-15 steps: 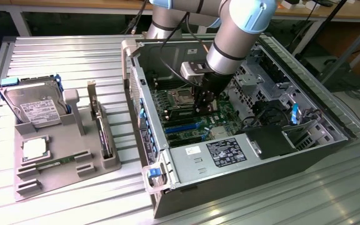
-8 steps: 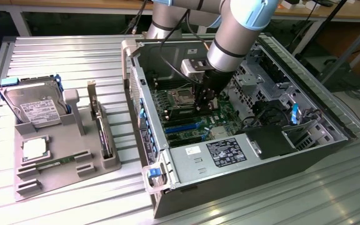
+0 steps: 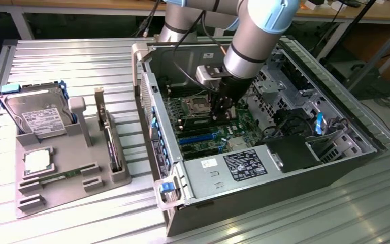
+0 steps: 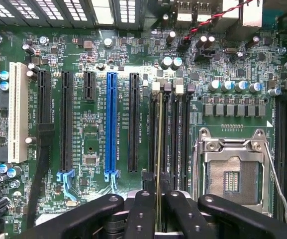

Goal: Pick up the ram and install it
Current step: 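Insert the ram into the slot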

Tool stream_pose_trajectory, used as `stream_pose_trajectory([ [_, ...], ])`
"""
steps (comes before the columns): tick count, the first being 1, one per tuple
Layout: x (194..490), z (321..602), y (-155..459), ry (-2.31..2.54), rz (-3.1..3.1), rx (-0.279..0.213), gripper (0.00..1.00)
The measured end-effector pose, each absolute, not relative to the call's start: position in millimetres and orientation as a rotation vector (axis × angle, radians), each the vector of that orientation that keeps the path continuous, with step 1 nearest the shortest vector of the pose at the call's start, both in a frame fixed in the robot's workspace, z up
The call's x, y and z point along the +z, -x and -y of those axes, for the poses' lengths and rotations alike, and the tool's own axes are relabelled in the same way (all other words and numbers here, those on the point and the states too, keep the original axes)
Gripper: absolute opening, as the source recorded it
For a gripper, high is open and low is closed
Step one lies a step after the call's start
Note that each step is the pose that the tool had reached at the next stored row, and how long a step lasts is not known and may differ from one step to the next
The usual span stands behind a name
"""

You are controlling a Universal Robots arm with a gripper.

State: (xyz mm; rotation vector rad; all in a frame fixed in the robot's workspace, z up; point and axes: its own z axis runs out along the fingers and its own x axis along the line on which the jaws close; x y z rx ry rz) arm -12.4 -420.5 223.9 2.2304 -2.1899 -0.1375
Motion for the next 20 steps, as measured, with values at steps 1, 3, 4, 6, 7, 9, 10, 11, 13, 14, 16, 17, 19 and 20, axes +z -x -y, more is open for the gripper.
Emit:
stream_pose_trajectory([
  [1,223.4,420.5,12.5,-2.233,2.192,-0.133,0.14],
  [3,222.8,420.5,12.4,-2.236,2.195,-0.126,0.14],
  [4,222.7,420.5,12.5,-2.237,2.196,-0.124,0.14],
  [6,222.5,420.5,12.4,-2.237,2.196,-0.124,0.14],
  [7,222.5,420.5,12.4,-2.237,2.196,-0.124,0.14],
  [9,222.4,420.5,12.4,-2.242,2.191,-0.124,0.14],
  [10,222.3,420.4,12.4,-2.247,2.184,-0.122,0.14],
  [11,222.3,420.5,12.4,-2.252,2.177,-0.120,0.14],
  [13,222.3,420.5,12.4,-2.257,2.170,-0.119,0.14],
  [14,222.1,420.5,12.5,-2.257,2.170,-0.119,0.14],
  [16,222.1,420.1,12.5,-2.254,2.173,-0.119,0.14],
  [17,222.1,420.0,12.5,-2.249,2.178,-0.119,0.14],
  [19,222.1,419.9,12.5,-2.242,2.186,-0.119,0.14],
  [20,222.1,419.9,12.5,-2.241,2.188,-0.119,0.14],
])
